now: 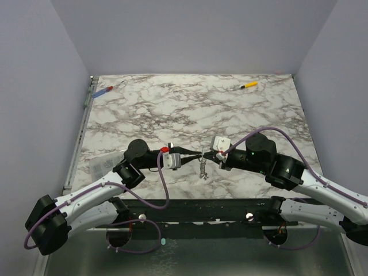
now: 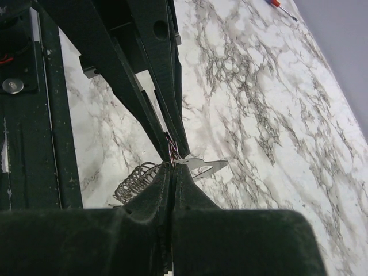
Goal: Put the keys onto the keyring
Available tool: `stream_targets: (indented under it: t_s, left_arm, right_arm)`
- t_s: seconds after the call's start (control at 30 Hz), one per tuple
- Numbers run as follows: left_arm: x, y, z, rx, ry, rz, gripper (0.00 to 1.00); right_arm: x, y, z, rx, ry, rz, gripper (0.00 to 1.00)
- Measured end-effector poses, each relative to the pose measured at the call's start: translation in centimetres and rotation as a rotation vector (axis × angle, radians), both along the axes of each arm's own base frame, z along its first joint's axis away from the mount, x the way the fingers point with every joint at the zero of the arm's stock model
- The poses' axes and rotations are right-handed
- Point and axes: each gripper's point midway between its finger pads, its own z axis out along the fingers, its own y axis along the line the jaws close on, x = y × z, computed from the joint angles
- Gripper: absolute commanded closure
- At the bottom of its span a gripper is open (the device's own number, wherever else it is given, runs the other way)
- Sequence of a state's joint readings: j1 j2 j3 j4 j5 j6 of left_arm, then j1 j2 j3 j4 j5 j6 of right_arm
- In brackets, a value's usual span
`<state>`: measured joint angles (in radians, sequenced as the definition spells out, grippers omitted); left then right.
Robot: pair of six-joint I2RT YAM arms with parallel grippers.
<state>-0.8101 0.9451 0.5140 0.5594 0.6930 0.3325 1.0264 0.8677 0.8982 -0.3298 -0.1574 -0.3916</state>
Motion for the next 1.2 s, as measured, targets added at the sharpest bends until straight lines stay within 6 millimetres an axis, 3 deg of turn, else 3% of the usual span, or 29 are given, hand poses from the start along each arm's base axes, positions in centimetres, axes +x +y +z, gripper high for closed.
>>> stream_targets:
  t_s: [0.07, 0.13, 0.37, 1.0, 1.2]
  left_arm:
    - [0.0, 0.0, 0.0, 0.001, 0.001, 0.000, 0.89]
    - [0.0, 0.0, 0.0, 0.001, 0.001, 0.000, 1.00]
    - [-0.1, -0.1, -0.2, 0.004, 0.017, -0.007, 1.00]
    - [0.7, -0.2, -2.0, 0.086, 0.068, 0.021, 1.00]
    - [1.7, -0.3, -2.8, 0.131, 0.084, 0.061, 1.00]
  right_arm:
    - [0.0, 0.0, 0.0, -0.001, -0.002, 0.000, 0.99]
    - [0.0, 0.0, 0.0, -0.002, -0.002, 0.000, 0.99]
    - [0.1, -0.1, -0.1, -0.005, -0.003, -0.006, 0.98]
    - [0.7, -0.5, -0.9, -0.056, 0.014, -0.043, 0.49]
    - [0.8, -0.8, -0.4, -0.085, 0.017, -0.054, 0.42]
